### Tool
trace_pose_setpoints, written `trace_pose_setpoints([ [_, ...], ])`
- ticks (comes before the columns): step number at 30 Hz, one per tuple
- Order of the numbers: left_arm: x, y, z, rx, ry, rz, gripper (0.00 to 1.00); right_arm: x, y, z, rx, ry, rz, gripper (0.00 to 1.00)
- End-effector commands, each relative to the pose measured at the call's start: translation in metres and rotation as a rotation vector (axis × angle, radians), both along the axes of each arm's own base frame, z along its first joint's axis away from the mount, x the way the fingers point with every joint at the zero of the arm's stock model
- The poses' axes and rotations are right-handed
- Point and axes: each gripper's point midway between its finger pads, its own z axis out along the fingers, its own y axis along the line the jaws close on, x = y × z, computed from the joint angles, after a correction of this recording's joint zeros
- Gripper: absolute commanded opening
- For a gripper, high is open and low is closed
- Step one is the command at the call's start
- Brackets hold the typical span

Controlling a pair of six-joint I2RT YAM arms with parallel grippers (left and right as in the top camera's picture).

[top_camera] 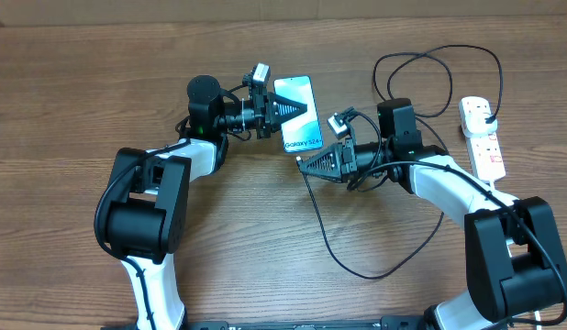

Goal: Plug charger to phone and switch on socket
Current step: 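Lift the plug with the right gripper toward the phone's bottom port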

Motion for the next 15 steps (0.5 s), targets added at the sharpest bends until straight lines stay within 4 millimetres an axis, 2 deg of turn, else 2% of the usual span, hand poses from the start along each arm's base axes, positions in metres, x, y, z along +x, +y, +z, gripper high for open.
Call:
trace_pose_setpoints([
  [1, -0.001, -0.004, 0.006, -0.007, -0.021, -0.033, 0.04, 0.006, -0.001, 0.008, -0.012, -0.014, -0.032, 0.04],
  [11, -0.002, -0.003, 0.006, -0.007, -0.024, -0.042, 0.04, 0.01, 0.0, 0.011, -0.006, -0.031, -0.04, 0.04],
  [15, 0.001, 0.008, 0.006, -0.008, -0.022, -0.034, 0.04, 0.01, -0.002, 0.011, -0.004, -0.028, -0.043, 0.04],
])
